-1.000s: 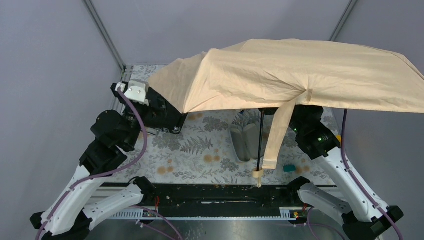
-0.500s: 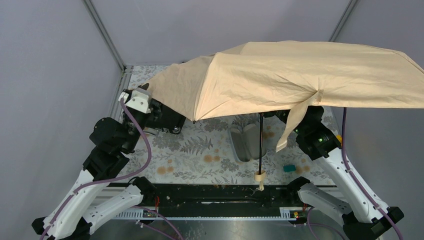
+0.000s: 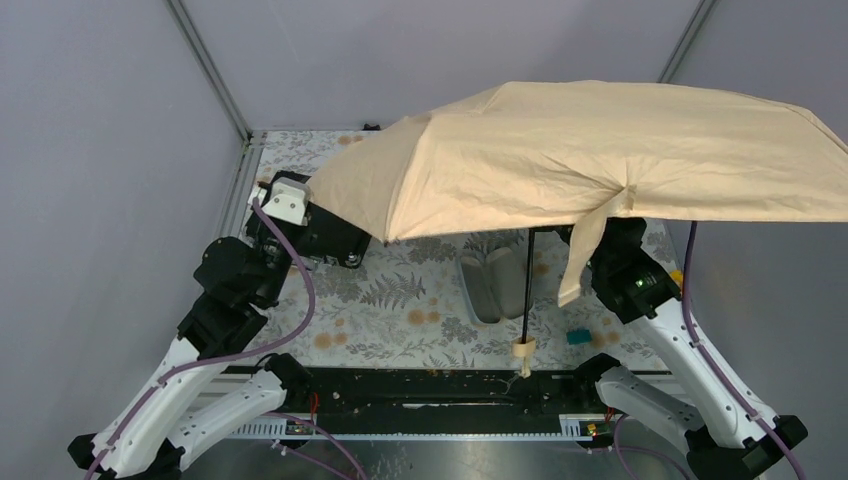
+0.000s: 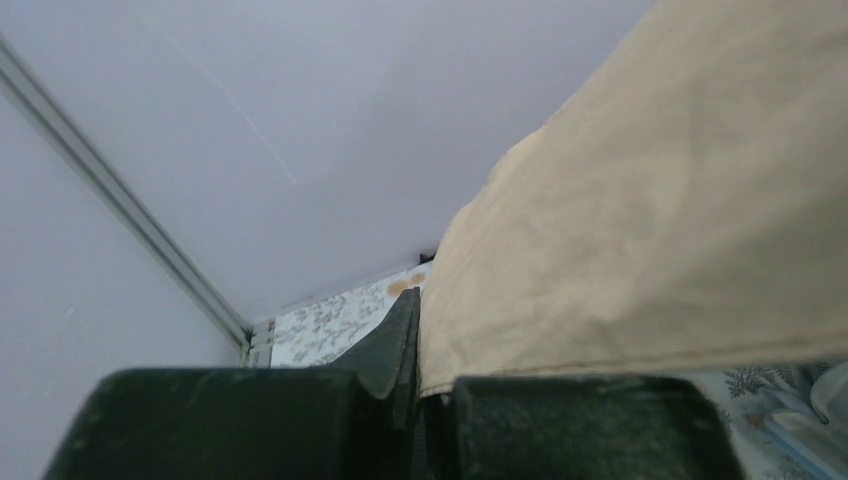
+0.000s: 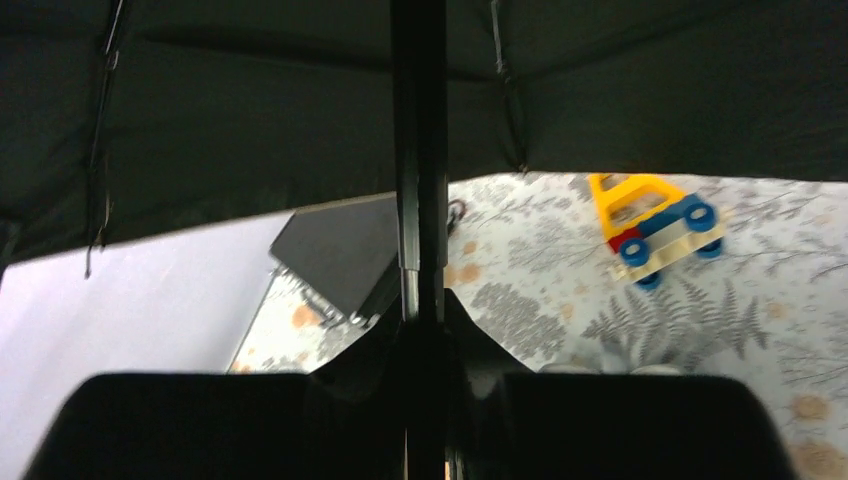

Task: Open the umbrella

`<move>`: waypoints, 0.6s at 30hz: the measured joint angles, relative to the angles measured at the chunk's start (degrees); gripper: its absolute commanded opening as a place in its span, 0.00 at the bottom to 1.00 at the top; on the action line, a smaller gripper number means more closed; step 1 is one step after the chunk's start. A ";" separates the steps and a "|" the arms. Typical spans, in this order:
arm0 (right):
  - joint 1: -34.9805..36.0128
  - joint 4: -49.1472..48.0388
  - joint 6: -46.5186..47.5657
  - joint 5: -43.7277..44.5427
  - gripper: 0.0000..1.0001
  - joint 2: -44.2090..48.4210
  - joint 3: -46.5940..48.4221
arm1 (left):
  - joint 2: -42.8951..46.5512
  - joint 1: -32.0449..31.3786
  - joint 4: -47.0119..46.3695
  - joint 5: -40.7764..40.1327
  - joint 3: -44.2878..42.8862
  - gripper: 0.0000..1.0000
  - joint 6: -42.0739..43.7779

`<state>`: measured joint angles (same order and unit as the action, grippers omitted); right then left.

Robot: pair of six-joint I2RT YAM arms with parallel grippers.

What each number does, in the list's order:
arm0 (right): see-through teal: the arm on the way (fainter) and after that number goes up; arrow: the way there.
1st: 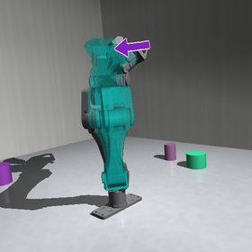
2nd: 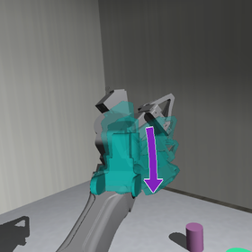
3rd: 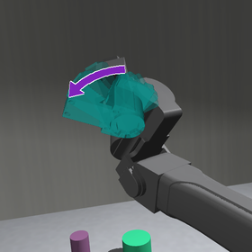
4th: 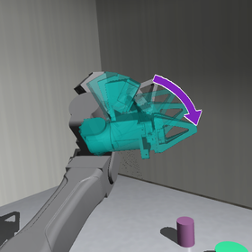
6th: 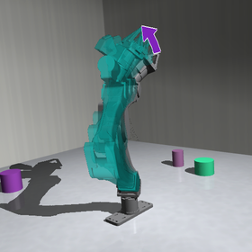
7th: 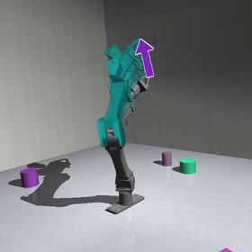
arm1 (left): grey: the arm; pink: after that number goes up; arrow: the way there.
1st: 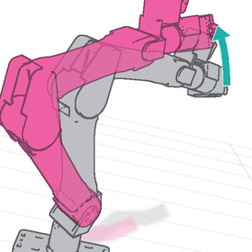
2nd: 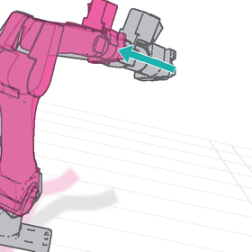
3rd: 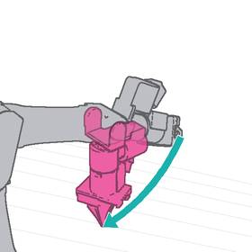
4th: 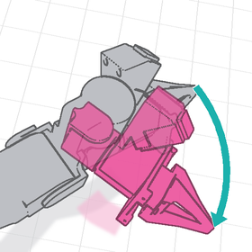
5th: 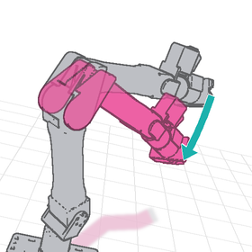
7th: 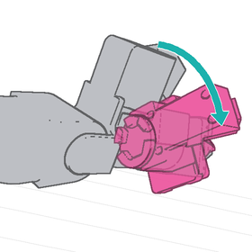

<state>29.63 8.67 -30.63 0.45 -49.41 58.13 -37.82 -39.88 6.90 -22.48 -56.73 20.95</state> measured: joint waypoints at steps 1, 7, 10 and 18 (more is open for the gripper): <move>0.02 -0.48 0.50 1.81 0.00 0.11 -0.37 | 0.79 0.00 0.24 -0.59 0.74 0.00 -0.20; 0.70 -5.97 3.69 7.63 0.00 -1.55 -1.73 | 6.01 -0.11 2.56 -1.73 5.14 0.00 -2.23; 0.90 -8.28 4.72 8.09 0.00 -3.76 -1.73 | 6.82 -0.11 3.87 -2.62 6.25 0.00 -3.61; 1.44 -14.27 7.02 10.16 0.00 -6.69 -3.15 | 9.38 -0.15 7.74 -0.63 7.76 0.40 -8.98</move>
<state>31.07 -5.61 -23.62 10.61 -56.10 54.98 -28.45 -40.03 14.63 -23.11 -48.97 11.97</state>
